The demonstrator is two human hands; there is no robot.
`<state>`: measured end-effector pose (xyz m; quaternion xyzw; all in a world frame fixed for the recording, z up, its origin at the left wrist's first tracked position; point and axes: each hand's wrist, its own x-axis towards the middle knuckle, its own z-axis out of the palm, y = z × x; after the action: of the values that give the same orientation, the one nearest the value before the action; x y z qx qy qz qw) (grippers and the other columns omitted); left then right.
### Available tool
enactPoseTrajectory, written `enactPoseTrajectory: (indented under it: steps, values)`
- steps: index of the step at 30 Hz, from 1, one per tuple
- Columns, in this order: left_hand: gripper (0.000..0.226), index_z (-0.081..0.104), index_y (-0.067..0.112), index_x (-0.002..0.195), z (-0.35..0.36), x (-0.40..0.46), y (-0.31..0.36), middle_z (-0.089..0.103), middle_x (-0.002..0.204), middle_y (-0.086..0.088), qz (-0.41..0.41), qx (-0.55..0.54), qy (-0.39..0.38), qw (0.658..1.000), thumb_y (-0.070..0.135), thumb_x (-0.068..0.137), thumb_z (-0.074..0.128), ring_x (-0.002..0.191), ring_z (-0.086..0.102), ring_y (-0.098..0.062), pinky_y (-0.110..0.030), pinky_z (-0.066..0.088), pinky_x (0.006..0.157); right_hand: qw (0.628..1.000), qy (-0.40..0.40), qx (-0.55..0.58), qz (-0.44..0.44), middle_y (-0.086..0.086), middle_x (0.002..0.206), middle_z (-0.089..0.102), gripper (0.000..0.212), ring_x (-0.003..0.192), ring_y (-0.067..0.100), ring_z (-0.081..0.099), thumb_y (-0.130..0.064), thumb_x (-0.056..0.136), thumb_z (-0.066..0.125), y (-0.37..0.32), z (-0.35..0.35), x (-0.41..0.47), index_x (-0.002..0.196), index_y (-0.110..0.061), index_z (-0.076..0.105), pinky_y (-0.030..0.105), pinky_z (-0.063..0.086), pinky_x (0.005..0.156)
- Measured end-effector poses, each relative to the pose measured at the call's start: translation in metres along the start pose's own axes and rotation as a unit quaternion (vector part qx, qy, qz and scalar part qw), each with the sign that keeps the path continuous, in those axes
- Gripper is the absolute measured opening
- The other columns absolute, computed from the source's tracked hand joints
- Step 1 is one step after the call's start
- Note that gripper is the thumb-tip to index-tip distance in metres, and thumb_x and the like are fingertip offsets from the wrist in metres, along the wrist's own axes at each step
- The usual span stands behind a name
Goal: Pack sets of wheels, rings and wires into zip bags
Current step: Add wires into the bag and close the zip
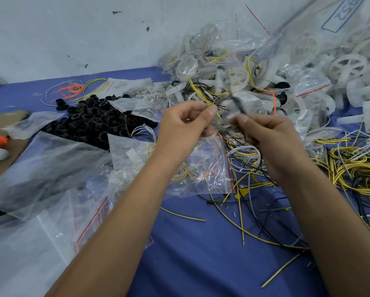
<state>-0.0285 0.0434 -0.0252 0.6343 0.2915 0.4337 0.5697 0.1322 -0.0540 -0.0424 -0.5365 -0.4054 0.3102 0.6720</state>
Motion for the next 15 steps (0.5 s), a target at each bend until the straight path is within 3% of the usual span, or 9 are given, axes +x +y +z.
enactPoseTrajectory:
  steps: [1,3,6,9,12,15]
  values:
    - [0.011,0.075,0.012,0.102,-0.001,0.000,-0.001,0.072,0.082,-0.002,0.006,0.022,-0.010,1.000,0.019,0.098,0.069,0.068,0.068,-0.013,-0.025,0.058,0.066,0.997,0.010,0.070,0.032,0.006,0.086,0.074,0.021,0.078,0.016,0.063,-0.017,0.094,0.067,-0.001,-0.002,0.001,0.081,-0.017,0.083,0.026,0.053,0.081]
    - [0.017,0.074,0.023,0.109,-0.004,0.000,-0.003,0.069,0.099,0.003,0.055,0.170,-0.055,0.982,0.018,0.101,0.060,0.082,0.066,-0.009,-0.024,0.055,0.074,0.979,0.033,0.188,0.069,-0.003,0.076,0.066,0.025,0.063,0.007,0.052,-0.019,0.097,0.063,-0.003,-0.005,0.002,0.080,-0.016,0.081,0.017,0.043,0.061]
    - [0.044,0.072,0.035,0.119,-0.003,-0.003,-0.009,0.054,0.116,0.003,0.127,0.392,-0.165,0.896,0.001,0.098,0.053,0.108,0.047,-0.013,-0.023,0.036,0.093,0.952,0.059,0.293,0.061,-0.004,0.078,0.060,0.021,0.059,0.005,0.045,-0.019,0.098,0.061,-0.005,-0.007,0.005,0.088,-0.015,0.078,0.016,0.039,0.055]
    - [0.057,0.074,0.035,0.116,-0.001,-0.006,-0.012,0.047,0.116,0.003,0.139,0.437,-0.198,0.866,-0.009,0.092,0.048,0.108,0.033,-0.013,-0.019,0.025,0.094,0.931,0.065,0.358,0.023,-0.001,0.087,0.065,0.013,0.063,0.005,0.053,-0.015,0.097,0.062,-0.007,-0.007,0.007,0.096,-0.010,0.074,0.015,0.046,0.059]
    - [0.040,0.077,0.031,0.103,-0.006,-0.005,-0.012,0.049,0.116,0.002,0.145,0.433,-0.182,0.871,-0.002,0.094,0.057,0.111,0.038,-0.014,-0.022,0.032,0.095,0.924,0.073,0.376,0.011,0.000,0.085,0.068,0.014,0.064,0.005,0.057,-0.012,0.098,0.061,-0.007,-0.010,0.007,0.095,-0.008,0.074,0.015,0.049,0.060]
    - [0.027,0.077,0.028,0.095,-0.014,0.000,-0.005,0.052,0.111,0.003,0.151,0.409,-0.161,0.885,0.004,0.093,0.066,0.100,0.052,-0.008,-0.015,0.042,0.084,0.967,0.091,0.237,0.012,-0.002,0.080,0.069,0.013,0.061,0.005,0.055,-0.009,0.097,0.063,-0.004,-0.010,0.007,0.094,-0.008,0.076,0.015,0.047,0.056]
